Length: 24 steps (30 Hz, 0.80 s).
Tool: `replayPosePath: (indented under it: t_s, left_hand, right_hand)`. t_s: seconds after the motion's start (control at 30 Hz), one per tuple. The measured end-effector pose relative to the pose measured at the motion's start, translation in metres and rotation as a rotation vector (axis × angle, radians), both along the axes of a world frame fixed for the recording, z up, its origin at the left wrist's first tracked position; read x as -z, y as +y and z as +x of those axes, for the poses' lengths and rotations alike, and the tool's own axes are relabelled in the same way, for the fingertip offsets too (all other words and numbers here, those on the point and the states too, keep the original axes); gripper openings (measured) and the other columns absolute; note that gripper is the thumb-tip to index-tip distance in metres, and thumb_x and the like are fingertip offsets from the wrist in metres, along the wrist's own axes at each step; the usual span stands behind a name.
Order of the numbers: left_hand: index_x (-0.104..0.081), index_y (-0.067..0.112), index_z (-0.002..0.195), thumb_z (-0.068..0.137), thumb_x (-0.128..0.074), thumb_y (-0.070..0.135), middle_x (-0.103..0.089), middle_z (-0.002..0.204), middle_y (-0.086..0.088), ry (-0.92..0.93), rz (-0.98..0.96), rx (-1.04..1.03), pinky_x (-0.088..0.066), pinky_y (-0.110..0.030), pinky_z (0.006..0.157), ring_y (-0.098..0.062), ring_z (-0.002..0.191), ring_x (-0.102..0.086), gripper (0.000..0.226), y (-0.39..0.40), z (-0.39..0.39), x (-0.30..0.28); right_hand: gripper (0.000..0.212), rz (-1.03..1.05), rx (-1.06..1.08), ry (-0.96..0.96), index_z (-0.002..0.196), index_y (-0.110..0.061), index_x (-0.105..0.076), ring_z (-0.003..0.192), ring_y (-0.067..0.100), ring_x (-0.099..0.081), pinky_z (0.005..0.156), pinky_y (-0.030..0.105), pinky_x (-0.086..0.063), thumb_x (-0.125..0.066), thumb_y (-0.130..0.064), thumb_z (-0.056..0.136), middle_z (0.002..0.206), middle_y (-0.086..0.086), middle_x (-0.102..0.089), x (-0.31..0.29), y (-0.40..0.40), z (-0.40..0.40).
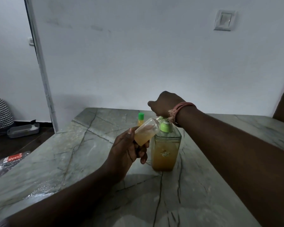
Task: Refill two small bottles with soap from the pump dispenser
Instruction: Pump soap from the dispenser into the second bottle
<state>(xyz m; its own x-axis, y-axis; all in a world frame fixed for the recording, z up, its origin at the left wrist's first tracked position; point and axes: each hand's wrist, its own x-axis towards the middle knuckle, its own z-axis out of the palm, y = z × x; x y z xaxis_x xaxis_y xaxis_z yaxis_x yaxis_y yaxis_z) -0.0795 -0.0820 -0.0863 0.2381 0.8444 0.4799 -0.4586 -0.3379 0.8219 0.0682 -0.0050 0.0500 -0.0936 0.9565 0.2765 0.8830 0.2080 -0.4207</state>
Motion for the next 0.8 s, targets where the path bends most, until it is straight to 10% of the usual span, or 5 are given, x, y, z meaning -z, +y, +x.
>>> replayPosePath:
  t_s: [0.8]
  left_hand:
    - [-0.057,0.003,0.128,0.087,-0.061,0.049,-0.057,0.084,-0.021,-0.035,-0.03,0.008,-0.048,-0.032,0.05,-0.02,0.058,-0.051,0.062,0.0,0.0,0.0]
  right_hand:
    - [0.033,0.011,-0.008,0.064,0.076,-0.009,-0.069,0.076,0.026,-0.065,0.072,0.032,-0.051,-0.049,-0.035,0.081,0.082,0.007,-0.072,0.01,0.005,0.004]
